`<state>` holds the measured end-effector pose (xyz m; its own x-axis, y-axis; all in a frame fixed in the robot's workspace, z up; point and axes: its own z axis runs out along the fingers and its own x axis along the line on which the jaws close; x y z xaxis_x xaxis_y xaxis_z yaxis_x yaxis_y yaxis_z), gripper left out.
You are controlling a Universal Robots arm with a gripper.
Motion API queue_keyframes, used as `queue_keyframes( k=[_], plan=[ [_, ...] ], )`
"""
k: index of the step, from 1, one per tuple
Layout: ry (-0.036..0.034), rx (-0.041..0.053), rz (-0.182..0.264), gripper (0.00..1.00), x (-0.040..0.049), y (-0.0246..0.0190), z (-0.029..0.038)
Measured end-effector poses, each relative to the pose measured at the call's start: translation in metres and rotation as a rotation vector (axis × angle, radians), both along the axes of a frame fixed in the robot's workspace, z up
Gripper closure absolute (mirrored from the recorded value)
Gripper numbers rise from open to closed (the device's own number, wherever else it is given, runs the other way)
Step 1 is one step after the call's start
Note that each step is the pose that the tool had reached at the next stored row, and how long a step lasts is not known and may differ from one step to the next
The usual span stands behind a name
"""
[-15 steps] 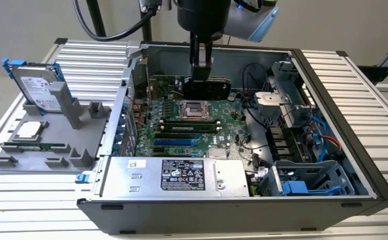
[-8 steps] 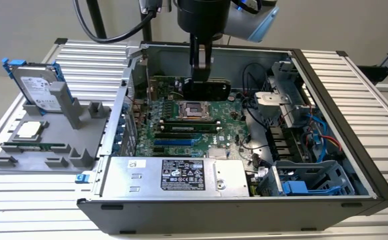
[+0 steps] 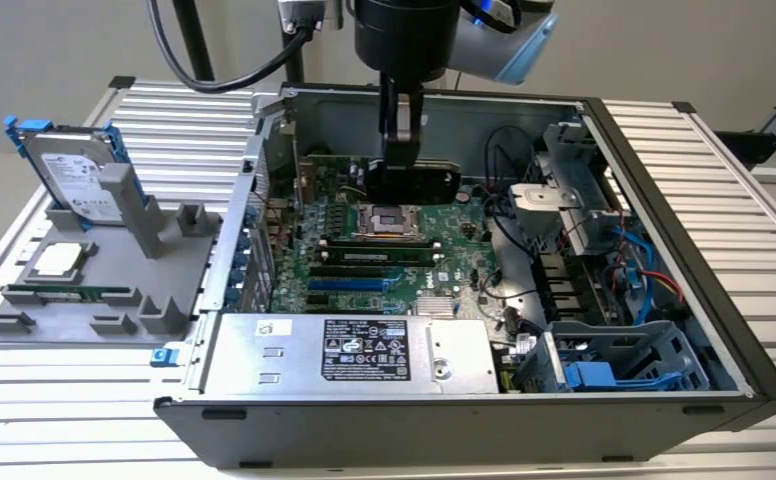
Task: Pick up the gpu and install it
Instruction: 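Insert the gpu into the slot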
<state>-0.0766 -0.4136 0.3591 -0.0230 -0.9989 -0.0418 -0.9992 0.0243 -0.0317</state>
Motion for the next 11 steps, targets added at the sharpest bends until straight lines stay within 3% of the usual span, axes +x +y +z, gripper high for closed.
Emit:
queue_keyframes(
  k=[11],
  plan=[
    [0.0,-0.0002,0.0,1.0,0.0,0.0,-0.0054]
  ],
)
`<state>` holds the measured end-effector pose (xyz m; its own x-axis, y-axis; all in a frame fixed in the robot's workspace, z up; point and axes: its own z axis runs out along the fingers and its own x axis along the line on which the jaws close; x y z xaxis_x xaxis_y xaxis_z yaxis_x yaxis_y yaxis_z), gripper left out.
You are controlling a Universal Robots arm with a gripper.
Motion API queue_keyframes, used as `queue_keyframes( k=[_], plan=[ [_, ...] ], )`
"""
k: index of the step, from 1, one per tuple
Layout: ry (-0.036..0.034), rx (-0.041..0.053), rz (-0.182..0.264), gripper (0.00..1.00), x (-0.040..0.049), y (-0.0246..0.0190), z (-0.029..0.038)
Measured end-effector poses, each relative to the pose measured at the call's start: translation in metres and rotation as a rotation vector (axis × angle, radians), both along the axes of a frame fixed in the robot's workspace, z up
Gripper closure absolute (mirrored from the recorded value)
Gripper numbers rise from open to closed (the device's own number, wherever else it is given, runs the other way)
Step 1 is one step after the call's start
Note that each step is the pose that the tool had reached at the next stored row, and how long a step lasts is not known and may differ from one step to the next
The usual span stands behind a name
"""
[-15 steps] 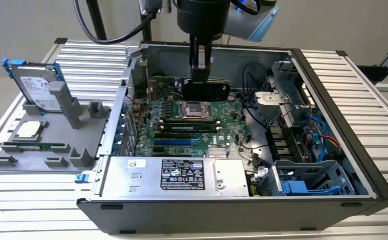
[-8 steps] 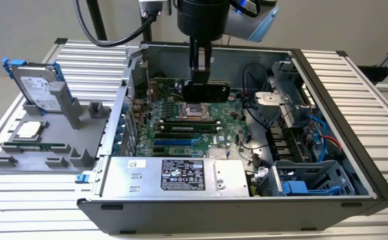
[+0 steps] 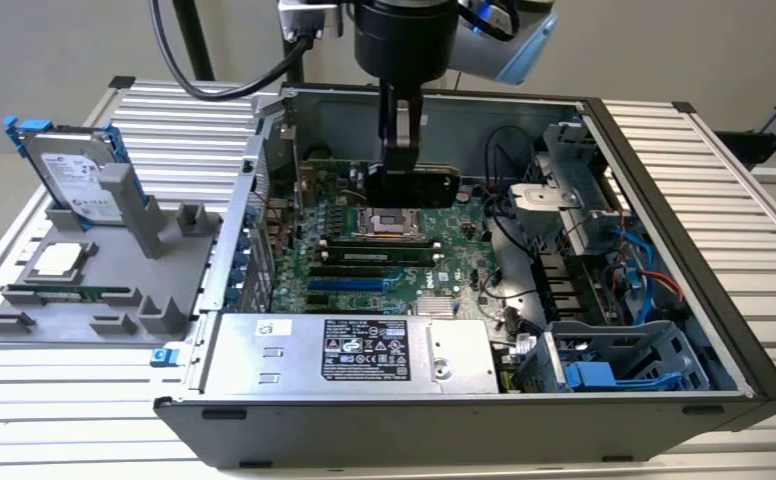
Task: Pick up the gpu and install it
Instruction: 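Insert the gpu into the slot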
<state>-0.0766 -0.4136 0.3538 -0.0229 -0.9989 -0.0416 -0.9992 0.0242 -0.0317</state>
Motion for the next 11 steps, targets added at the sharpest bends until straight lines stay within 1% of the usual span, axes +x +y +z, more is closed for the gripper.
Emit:
queue_keyframes(
  k=[11],
  plan=[
    [0.0,0.0,0.0,1.0,0.0,0.0,-0.0049]
  ],
)
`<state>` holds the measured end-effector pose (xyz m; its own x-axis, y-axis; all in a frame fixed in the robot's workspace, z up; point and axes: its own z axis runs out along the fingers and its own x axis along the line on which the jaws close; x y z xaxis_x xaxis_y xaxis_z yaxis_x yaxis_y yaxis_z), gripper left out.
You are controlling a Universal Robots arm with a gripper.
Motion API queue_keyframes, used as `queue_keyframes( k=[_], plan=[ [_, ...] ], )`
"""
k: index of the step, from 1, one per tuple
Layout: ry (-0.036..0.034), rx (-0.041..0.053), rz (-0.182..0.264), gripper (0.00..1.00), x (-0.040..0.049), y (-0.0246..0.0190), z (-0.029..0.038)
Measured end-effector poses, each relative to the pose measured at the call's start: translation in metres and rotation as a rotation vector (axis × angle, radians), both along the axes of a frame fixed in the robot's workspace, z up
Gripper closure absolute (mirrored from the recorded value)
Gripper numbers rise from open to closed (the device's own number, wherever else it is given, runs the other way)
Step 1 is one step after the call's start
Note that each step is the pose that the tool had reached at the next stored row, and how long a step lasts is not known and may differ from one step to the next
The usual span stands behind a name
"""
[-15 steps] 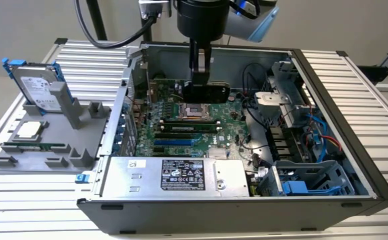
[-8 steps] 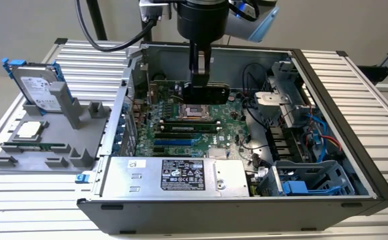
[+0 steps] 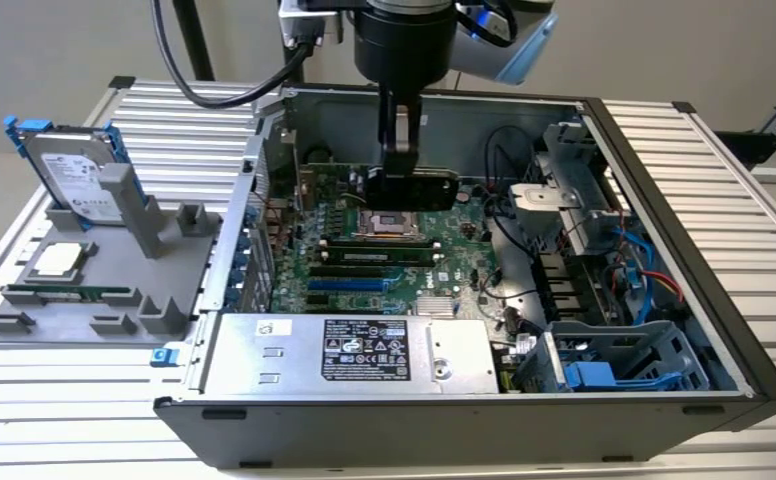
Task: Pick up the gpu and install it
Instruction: 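Insert the gpu into the slot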
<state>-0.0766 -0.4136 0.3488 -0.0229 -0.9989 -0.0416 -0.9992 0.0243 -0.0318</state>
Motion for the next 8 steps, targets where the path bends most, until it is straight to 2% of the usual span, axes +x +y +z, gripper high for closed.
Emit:
queue_keyframes(
  k=[8],
  plan=[
    [0.0,0.0,0.007,1.0,0.0,0.0,-0.003]
  ],
)
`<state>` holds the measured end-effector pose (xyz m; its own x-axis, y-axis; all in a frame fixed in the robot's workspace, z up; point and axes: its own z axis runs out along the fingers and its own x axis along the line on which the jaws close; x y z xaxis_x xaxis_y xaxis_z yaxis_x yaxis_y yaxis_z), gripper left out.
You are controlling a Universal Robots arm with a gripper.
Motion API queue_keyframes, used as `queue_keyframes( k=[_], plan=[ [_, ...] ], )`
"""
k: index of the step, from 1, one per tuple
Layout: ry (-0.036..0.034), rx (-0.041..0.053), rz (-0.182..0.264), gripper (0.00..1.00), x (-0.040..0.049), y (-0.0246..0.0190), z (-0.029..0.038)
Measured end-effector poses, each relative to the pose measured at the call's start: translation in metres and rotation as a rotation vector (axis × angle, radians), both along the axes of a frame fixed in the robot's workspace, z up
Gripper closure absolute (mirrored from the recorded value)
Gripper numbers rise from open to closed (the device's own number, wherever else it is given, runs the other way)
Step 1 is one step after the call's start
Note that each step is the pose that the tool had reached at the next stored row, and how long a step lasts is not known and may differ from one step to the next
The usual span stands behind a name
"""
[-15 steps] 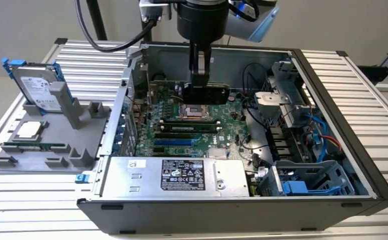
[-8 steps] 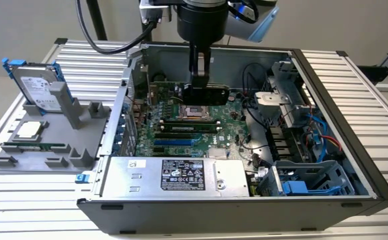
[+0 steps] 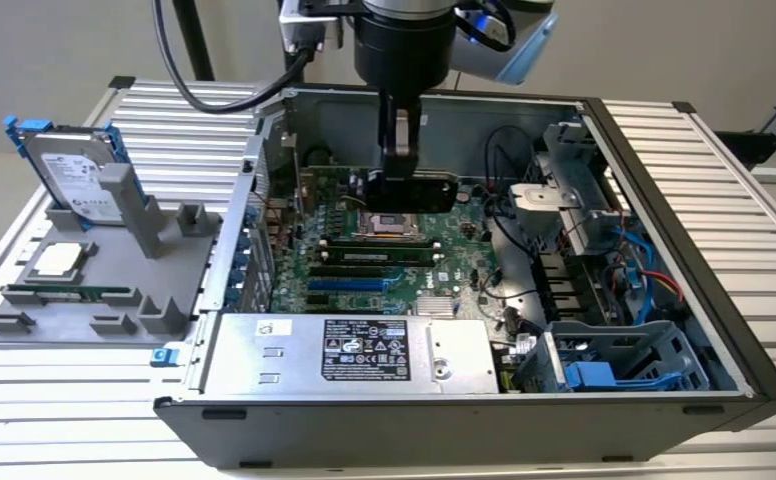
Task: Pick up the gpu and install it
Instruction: 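Insert the gpu into the slot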
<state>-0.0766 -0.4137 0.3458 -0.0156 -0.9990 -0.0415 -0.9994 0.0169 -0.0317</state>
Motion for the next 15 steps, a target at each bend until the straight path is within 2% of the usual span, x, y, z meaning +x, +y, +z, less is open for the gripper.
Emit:
queue_keyframes(
  k=[15],
  plan=[
    [0.0,-0.0001,0.003,1.0,0.0,0.0,-0.006]
  ],
)
